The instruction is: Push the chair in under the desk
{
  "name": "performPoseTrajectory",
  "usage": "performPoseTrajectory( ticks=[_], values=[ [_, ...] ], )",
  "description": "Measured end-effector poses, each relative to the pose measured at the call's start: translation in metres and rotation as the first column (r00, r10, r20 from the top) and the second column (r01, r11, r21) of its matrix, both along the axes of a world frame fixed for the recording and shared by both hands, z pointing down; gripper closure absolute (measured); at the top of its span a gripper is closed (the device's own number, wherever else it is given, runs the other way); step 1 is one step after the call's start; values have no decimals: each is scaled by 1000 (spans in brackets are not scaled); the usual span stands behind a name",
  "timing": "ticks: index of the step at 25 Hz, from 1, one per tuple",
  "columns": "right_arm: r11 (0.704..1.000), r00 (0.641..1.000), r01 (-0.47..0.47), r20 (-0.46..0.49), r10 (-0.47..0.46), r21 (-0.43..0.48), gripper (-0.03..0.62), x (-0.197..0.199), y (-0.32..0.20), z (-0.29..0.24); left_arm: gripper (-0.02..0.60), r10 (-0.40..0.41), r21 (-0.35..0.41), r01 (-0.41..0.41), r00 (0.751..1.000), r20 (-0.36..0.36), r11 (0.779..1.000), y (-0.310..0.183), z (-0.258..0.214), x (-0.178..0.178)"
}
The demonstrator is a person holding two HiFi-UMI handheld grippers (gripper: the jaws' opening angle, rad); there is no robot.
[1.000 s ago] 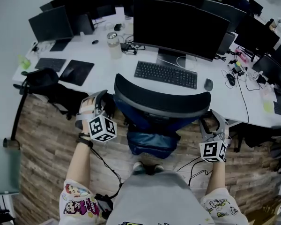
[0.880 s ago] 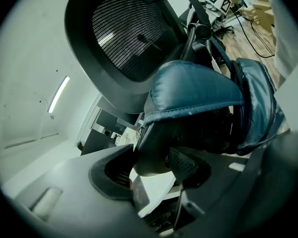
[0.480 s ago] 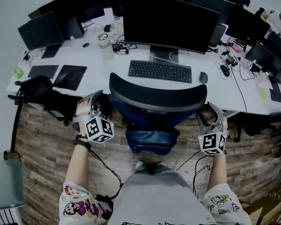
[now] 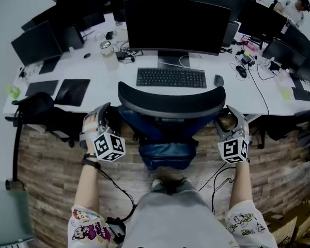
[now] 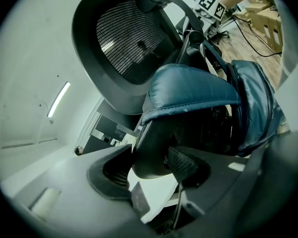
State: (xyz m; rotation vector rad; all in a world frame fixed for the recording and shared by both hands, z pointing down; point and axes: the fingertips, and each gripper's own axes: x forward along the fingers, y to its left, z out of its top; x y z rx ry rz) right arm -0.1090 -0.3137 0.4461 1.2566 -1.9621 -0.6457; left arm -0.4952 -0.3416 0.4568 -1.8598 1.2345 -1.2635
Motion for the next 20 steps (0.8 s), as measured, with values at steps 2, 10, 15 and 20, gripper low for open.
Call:
performPoseTrajectory(
  ticks=[2, 10, 15, 20],
  values=[
    [1000, 1000, 2, -10, -2, -4, 317, -2, 0, 1, 356, 4, -5, -4, 1000, -12, 1000, 1, 0, -1],
    [999, 1000, -7, -20, 6, -31, 309, 5, 7, 0, 304, -8, -19, 8, 999, -49, 1000, 10, 2, -3],
    [1000, 999, -13, 29, 13, -13, 303, 10, 23, -12, 288, -40, -22, 38, 997, -70, 999, 24, 2, -9],
    [1000, 990, 9, 141, -12, 21, 303, -3, 48, -30, 285, -55, -17, 53, 990, -130, 998, 49, -6, -8]
  ],
)
